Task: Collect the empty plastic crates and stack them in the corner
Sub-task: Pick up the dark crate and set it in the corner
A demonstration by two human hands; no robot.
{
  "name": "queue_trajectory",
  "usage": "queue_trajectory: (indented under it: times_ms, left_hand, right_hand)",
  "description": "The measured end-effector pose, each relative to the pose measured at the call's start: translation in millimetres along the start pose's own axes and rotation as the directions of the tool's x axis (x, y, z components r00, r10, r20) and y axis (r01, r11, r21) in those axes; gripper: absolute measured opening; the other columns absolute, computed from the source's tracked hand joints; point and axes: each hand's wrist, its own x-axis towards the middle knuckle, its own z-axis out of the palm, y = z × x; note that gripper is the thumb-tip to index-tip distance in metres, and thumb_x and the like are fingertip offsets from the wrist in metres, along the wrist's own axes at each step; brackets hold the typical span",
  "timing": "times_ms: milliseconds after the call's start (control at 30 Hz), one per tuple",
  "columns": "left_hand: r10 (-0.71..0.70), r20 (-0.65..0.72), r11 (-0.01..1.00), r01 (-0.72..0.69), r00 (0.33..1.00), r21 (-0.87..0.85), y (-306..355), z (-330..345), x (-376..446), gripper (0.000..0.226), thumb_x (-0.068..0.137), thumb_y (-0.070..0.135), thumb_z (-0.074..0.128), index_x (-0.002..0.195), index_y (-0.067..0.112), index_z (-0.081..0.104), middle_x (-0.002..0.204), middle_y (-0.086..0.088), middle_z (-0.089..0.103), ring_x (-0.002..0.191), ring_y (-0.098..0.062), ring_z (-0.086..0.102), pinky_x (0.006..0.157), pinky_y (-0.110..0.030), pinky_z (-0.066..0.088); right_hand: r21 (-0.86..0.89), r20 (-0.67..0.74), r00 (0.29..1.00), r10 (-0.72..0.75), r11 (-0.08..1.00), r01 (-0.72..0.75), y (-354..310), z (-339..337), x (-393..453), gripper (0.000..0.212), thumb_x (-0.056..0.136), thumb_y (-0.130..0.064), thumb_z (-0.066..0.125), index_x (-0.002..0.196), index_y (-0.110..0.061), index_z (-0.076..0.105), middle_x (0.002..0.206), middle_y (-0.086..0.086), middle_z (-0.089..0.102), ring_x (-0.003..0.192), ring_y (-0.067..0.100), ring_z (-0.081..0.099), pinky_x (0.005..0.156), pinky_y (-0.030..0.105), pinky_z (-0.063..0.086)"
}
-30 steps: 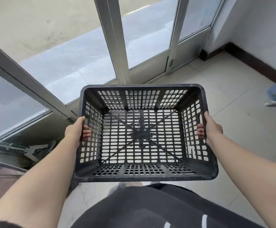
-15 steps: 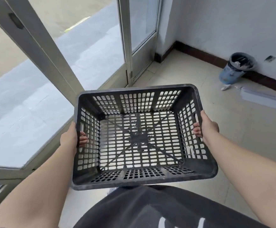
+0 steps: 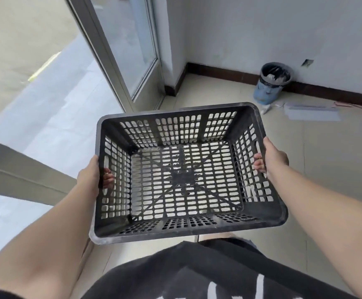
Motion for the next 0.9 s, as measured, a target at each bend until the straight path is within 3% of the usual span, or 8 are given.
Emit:
queue_trajectory:
  times_ms: [200,333,500,567,733,833,900]
  left_hand:
    - [0.014,-0.003,0.999,-0.014,1.000,0.043,82.5,70.8,33.4,0.054,0.093,0.054,0.033,0.062,0.010,0.036,0.029,-0.002,0.036,0.020,-0.016,0.034,0.031,-0.011,0.032]
    - [0.012,-0.041,0.989,-0.006,0.999,0.150,130.1,107.7,64.4,0.056,0.093,0.056,0.035,0.071,0.006,0.048,0.034,-0.007,0.053,0.024,-0.018,0.049,0.038,-0.019,0.043]
    - [0.022,-0.027,0.988,-0.018,0.999,0.155,180.8,149.6,109.5,0.052,0.091,0.055,0.040,0.071,0.007,0.048,0.050,-0.010,0.056,0.035,-0.020,0.051,0.050,-0.026,0.042]
    - [0.009,0.002,0.984,-0.010,1.000,0.178,206.7,169.4,131.2,0.054,0.091,0.057,0.041,0.071,0.007,0.048,0.058,-0.011,0.054,0.041,-0.021,0.050,0.050,-0.026,0.042]
    - [0.010,0.032,0.969,-0.017,0.999,0.247,270.3,214.0,193.5,0.058,0.086,0.061,0.047,0.074,0.005,0.053,0.042,-0.011,0.059,0.036,-0.022,0.057,0.043,-0.027,0.049]
    - [-0.021,0.085,0.958,-0.004,0.996,0.286,305.7,247.1,226.1,0.056,0.087,0.059,0.043,0.076,0.005,0.053,0.059,-0.014,0.062,0.032,-0.021,0.056,0.046,-0.028,0.048]
    - [-0.021,0.106,0.948,-0.014,0.994,0.318,328.2,271.1,242.1,0.056,0.089,0.057,0.041,0.077,0.004,0.053,0.069,-0.015,0.062,0.040,-0.023,0.058,0.050,-0.031,0.047]
  right_hand:
    - [0.055,0.021,1.000,0.019,0.998,-0.020,-72.1,20.1,64.9,0.061,0.085,-0.060,0.055,0.066,-0.003,0.061,0.060,0.009,0.061,0.045,0.022,0.053,0.044,0.027,0.041]
    - [0.052,0.043,0.997,0.071,0.996,-0.073,-114.4,36.0,104.0,0.063,0.083,-0.064,0.053,0.068,-0.004,0.064,0.038,0.003,0.056,0.033,0.017,0.052,0.044,0.025,0.041]
    - [0.064,0.043,0.994,0.104,0.992,-0.106,-157.4,63.0,146.8,0.063,0.084,-0.064,0.053,0.071,-0.003,0.064,0.035,0.003,0.055,0.029,0.015,0.051,0.045,0.026,0.041]
    - [0.056,0.036,0.993,0.113,0.992,-0.115,-178.1,77.4,163.6,0.063,0.083,-0.064,0.053,0.072,-0.003,0.064,0.038,0.005,0.056,0.033,0.018,0.052,0.047,0.026,0.041]
    - [0.057,-0.014,0.991,0.134,0.990,-0.133,-226.0,112.4,196.2,0.061,0.085,-0.061,0.054,0.080,-0.002,0.066,0.064,0.011,0.061,0.050,0.023,0.055,0.050,0.027,0.042]
    - [0.076,-0.072,0.987,0.146,0.987,-0.141,-249.4,125.6,218.3,0.060,0.085,-0.061,0.053,0.080,-0.003,0.066,0.064,0.010,0.061,0.050,0.022,0.055,0.051,0.028,0.042]
    - [0.095,-0.102,0.982,0.161,0.984,-0.151,-263.5,132.6,232.8,0.060,0.085,-0.061,0.053,0.080,-0.004,0.066,0.064,0.009,0.061,0.051,0.021,0.055,0.053,0.027,0.044]
